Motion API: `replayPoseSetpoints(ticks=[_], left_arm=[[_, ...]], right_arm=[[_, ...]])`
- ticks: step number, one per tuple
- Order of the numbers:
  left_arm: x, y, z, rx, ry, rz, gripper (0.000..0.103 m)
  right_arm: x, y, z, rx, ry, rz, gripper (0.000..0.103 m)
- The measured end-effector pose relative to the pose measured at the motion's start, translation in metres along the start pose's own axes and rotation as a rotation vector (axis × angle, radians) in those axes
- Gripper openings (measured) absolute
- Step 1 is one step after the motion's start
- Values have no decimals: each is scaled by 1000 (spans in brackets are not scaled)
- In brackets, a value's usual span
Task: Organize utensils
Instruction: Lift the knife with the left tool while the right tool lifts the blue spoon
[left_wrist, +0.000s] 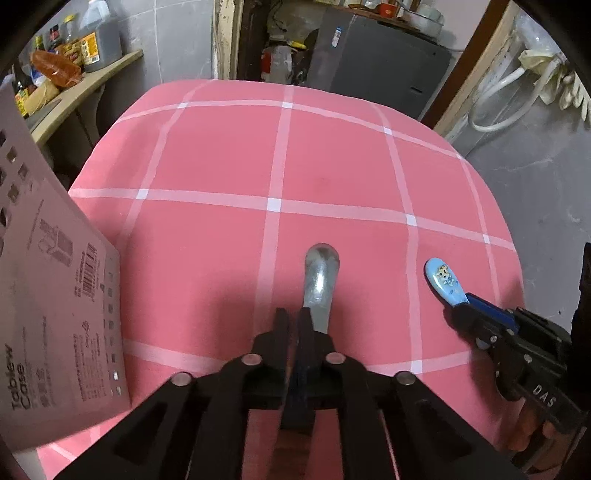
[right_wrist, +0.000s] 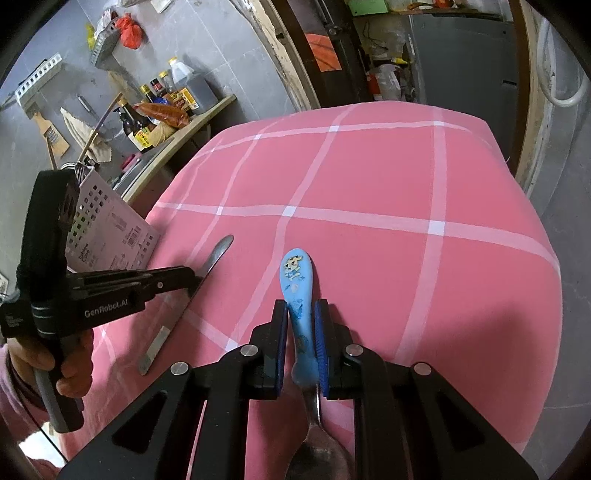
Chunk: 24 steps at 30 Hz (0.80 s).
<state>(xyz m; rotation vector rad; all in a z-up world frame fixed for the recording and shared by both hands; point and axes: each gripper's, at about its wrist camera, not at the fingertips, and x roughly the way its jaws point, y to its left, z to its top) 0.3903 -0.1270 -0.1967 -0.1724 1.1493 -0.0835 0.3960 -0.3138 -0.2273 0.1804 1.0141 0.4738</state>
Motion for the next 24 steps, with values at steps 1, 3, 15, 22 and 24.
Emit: replayPoseSetpoints(ticks=[1,3,15,22,24], left_arm=[[0,0,0,8,0,-12,14],[2,-2,3,40,5,-37,28],[12,-30,23,216,44,38,16],[8,-8,28,91,75,-81,16],[6,-4,25,54,83,-109,16]], right_arm=[[0,0,-1,-2,1,-1,13],[0,1,0,-8,1,-6,13],[-1,-1,1,-23,16,-5,14],[7,4,8,-41,70,-20,14],[12,7,11,-53,91,-36,15]])
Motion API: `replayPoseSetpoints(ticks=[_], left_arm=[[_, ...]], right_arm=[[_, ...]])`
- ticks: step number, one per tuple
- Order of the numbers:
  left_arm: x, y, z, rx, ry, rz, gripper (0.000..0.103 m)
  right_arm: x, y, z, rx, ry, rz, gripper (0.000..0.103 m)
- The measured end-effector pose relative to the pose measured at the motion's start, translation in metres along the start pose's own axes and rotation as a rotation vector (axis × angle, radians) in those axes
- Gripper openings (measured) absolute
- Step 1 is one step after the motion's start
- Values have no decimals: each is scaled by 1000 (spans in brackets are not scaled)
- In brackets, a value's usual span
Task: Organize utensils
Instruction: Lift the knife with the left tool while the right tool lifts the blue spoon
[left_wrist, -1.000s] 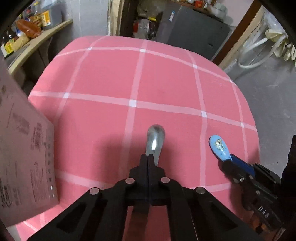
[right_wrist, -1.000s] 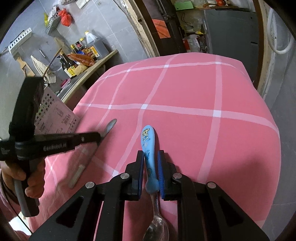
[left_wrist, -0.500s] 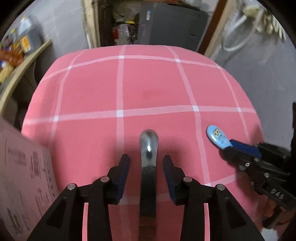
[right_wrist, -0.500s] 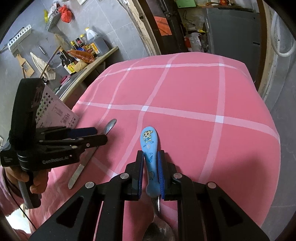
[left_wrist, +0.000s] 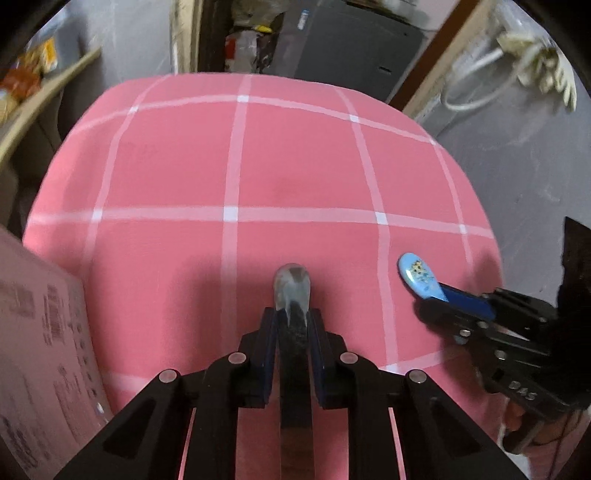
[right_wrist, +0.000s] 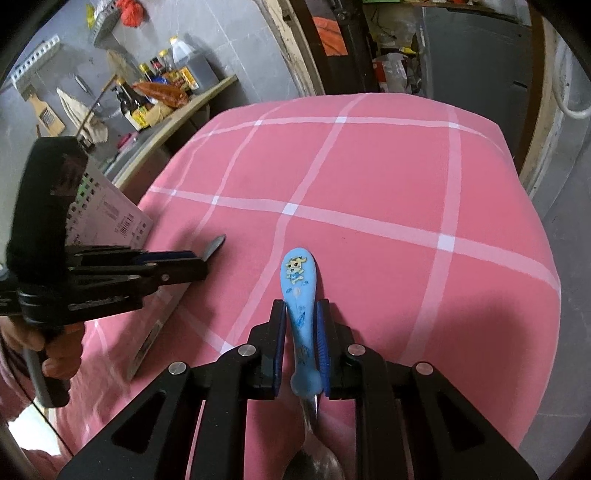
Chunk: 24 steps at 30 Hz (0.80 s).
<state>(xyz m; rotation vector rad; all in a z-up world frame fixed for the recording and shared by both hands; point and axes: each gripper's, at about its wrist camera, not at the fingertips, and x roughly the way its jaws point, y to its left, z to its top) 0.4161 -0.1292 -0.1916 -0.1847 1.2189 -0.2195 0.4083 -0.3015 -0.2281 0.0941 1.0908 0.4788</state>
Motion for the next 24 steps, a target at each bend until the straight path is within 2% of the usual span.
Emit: replayPoseSetpoints(ticks=[6,8,10,14,18,24], left_arm=[[-4,3,-11,-23,-18,-17,16],[-2,4,-17,-33,-24,-24,16],[-3,6,-22,-38,-28,-32,16],[-5,11,-27,-47,-36,-46,16],[-11,12,-33,-45,-60,-72,16],[-20,4,-38,-20,-112,-93,16]], right_arm=[[10,11,12,-29,60,-26,24],[12,13,14,-29,74,-39,24],[14,17,14,-52,83,-82,18],[11,23,10,-90,77,-106,18],[-3,21,4,-66,30,-76,18],[-34,10,-12,35,-125,-8,18]])
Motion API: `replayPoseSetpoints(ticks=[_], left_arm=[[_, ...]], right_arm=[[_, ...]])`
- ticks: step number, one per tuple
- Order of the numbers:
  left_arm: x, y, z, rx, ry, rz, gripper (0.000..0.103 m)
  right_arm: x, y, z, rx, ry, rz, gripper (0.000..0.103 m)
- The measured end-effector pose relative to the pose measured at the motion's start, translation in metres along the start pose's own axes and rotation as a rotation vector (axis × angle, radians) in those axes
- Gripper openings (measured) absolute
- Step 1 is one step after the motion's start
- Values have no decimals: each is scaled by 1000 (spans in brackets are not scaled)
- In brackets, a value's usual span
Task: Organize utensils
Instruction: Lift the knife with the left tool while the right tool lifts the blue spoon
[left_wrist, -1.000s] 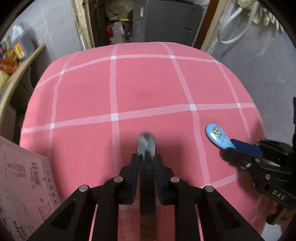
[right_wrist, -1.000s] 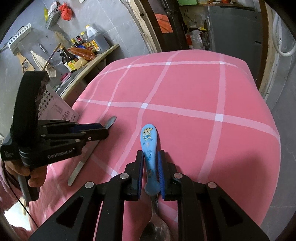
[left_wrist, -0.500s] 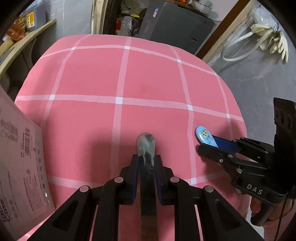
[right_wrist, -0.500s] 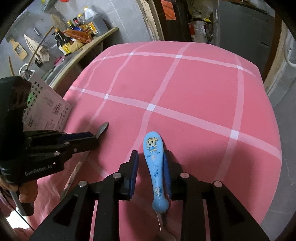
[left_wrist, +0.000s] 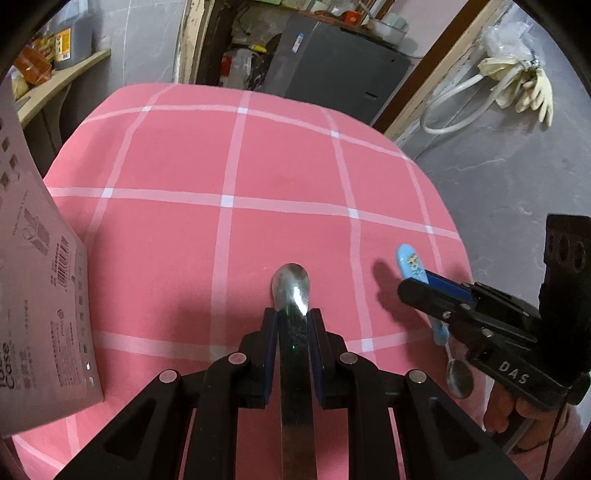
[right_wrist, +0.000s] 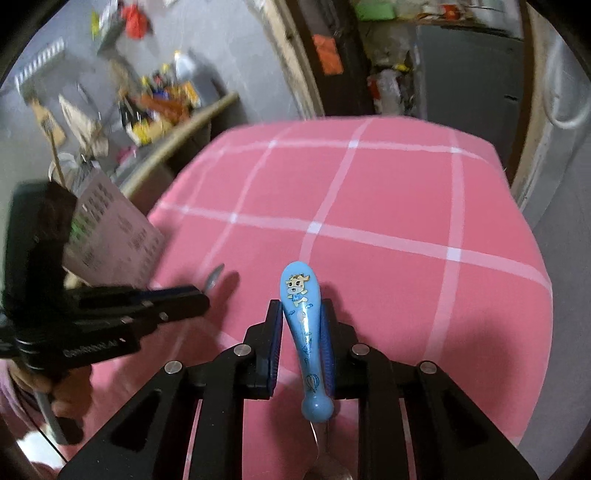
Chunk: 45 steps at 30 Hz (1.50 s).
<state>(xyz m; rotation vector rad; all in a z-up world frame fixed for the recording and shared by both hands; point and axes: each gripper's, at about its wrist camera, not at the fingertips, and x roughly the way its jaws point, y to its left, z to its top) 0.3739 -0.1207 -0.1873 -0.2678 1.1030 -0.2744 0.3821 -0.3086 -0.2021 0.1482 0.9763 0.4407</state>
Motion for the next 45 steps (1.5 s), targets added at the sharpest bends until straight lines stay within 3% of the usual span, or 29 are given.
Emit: replayPoseSetpoints(ticks=[3,7,9,12,18,24,26,29,30,31,33,35,39,41,45], left_arm=[[-8,-2,-1,3,-28,-18,16],[-14,2,-1,11,-25,-49,16],[-9,1,1,10,1,-69,16],[8,-4,6,42,100,-67,16],[24,-15,13,98,237,-1,17],[29,-35,16,216,282,98,19],[31,-41,17,245,294,112,24],[35,-52,18,287,327,83,44],[36,-54,18,298,328,92,44],[37,-59,17,317,319,122,43],[37,-61,16,351,285,200,18],[34,-55,20,309,289,150,17],[31,-51,23,297,293,133,16],[27,-36,27,236,282,79,16],[6,-21,20,161,176,4,16]], right_arm=[[-13,-4,-4,37,-66,17,18],[-12,-7,-8,62,-63,19,18],[-12,-7,-11,74,-59,18,18],[-9,-6,-12,95,-47,-6,17],[-5,-15,-17,154,-22,-12,17],[-2,-15,-23,169,-16,-7,16],[0,-15,-25,169,-11,-5,16],[2,-16,-28,169,3,-2,16],[3,-16,-29,170,5,-2,16],[4,-16,-28,169,5,-1,16],[3,-15,-28,170,4,1,15],[2,-15,-28,171,1,5,15],[-1,-17,-32,176,-5,13,15],[-2,-17,-32,184,-9,19,15],[-6,-16,-35,181,-22,31,15]])
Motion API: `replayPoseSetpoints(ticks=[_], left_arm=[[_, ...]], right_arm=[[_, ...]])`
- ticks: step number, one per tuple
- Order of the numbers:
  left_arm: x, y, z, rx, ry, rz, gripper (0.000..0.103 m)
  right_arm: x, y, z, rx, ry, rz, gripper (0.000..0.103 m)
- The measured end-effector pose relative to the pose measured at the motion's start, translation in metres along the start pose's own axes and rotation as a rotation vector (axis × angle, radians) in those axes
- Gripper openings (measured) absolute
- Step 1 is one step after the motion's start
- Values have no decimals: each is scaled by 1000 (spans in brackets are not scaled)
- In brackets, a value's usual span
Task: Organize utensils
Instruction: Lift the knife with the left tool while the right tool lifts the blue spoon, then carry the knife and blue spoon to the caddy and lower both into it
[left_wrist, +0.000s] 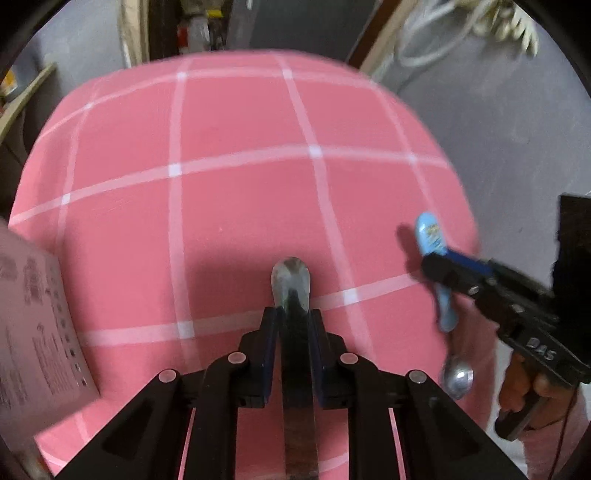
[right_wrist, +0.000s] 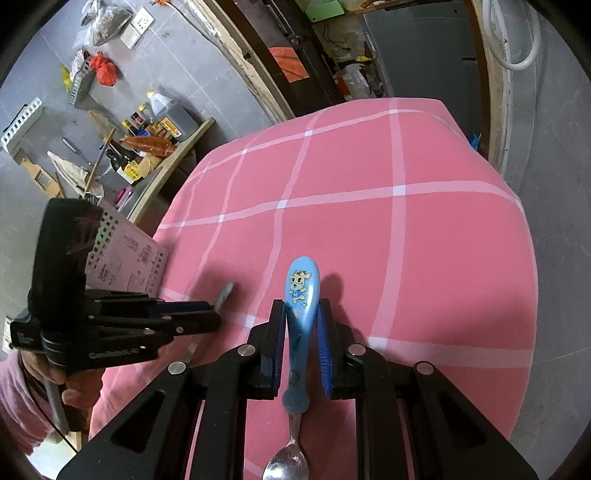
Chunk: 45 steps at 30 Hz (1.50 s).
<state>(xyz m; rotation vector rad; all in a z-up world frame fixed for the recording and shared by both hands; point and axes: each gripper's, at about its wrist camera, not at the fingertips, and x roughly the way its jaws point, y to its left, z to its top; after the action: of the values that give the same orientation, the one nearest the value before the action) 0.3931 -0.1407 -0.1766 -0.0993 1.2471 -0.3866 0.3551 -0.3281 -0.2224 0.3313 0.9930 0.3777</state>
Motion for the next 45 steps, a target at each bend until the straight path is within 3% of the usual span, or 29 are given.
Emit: replayPoseSetpoints(ticks=[4,11,31,45], left_arm=[[-25,1,-14,-8,-128,-25,16],[-59,4,-29,-18,-259,-16,16],[-79,-6,-29,-32,-394,-16,16],[-137,0,-19,-55,-539,-22,16]], right_arm=[[-6,2,-6,-3,-40,26,15],[-23,13,-13,-21,-143,62,8],[-56,45,-7,-89,-260,46,8],[-95,75,14,-140,-379,34,8]])
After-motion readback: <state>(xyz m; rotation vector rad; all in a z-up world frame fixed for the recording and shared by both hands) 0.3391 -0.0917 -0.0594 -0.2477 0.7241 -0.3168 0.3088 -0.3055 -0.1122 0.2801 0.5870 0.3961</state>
